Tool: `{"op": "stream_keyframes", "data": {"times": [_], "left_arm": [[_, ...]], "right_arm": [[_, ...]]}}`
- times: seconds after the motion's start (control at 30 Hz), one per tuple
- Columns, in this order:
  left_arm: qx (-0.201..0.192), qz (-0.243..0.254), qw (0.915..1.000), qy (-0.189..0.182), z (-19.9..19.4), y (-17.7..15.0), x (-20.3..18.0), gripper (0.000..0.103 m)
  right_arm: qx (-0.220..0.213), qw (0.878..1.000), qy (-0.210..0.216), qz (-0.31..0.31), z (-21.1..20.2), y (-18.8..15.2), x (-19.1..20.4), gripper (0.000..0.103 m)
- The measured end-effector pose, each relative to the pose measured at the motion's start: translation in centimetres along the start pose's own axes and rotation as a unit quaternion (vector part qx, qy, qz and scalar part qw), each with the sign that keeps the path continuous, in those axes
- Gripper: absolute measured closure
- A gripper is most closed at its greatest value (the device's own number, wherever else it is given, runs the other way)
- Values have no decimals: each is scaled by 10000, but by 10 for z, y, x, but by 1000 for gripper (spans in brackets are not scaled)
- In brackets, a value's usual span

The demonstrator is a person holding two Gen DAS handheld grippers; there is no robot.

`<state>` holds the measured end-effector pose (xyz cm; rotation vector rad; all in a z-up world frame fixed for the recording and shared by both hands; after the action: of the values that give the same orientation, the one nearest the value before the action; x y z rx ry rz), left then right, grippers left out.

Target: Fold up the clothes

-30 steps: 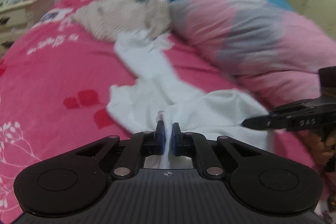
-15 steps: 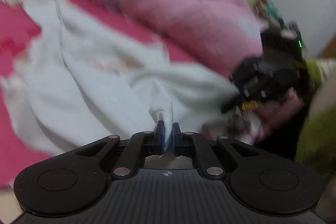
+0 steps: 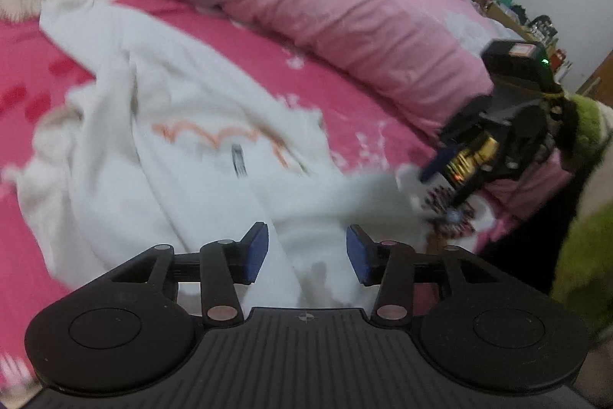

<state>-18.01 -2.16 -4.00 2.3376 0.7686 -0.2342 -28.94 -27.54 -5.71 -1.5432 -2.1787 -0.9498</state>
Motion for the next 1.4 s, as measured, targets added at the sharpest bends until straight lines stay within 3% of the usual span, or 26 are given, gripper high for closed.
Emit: {"op": "stream_keyframes", "data": {"times": [0.17,0.3,0.37,0.47,0.6,0.7,0.8,0.9,1.1,1.17,1.4], "left_arm": [[143,253,9996,74,47,30,9,56],[494,481,9976,-54,84,21,1,57],[677,473,9965,-121,90,12,-1,57],[850,221,9958,-253,83,-4,1,57],[891,44,9959,-147,58,-14,1,57],[665,187,9976,71,43,2,-4,57],[528,671,9957,357,46,36,-16,56],[580,1536,9842,662,74,66,-42,48],[822,3044,9424,1116,159,87,-92,45],[871,3302,9311,1281,179,85,-94,46],[1289,3643,9126,1337,214,67,-73,51]], "right_arm": [[-622,9976,-268,165,-4,-9,-6,47],[-1249,9905,-494,304,9,13,-22,49],[-1449,9885,-282,330,20,28,-25,49],[-1091,9935,191,268,49,32,-19,50],[-636,9956,660,-170,71,10,10,51],[-328,9963,637,-485,82,-15,26,51],[-305,9958,264,-823,86,-26,36,50],[-343,9950,-13,-933,87,-25,38,49],[-284,9904,-397,-1294,92,-22,45,46],[-273,9891,-482,-1365,93,-28,45,46],[-321,9904,-526,-1235,94,-41,40,45]]}}
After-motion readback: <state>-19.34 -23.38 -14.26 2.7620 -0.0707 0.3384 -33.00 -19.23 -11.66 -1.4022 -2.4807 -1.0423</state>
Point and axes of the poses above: each gripper's, at about its wrist camera, not at the fingertips, and z roughly the way its jaws point, x to its left, y to its top, the point moved 6 cm from there along z, roughly the way its jaws point, and after that the axes turned 3 degrees about x, right-handed, at the moved point
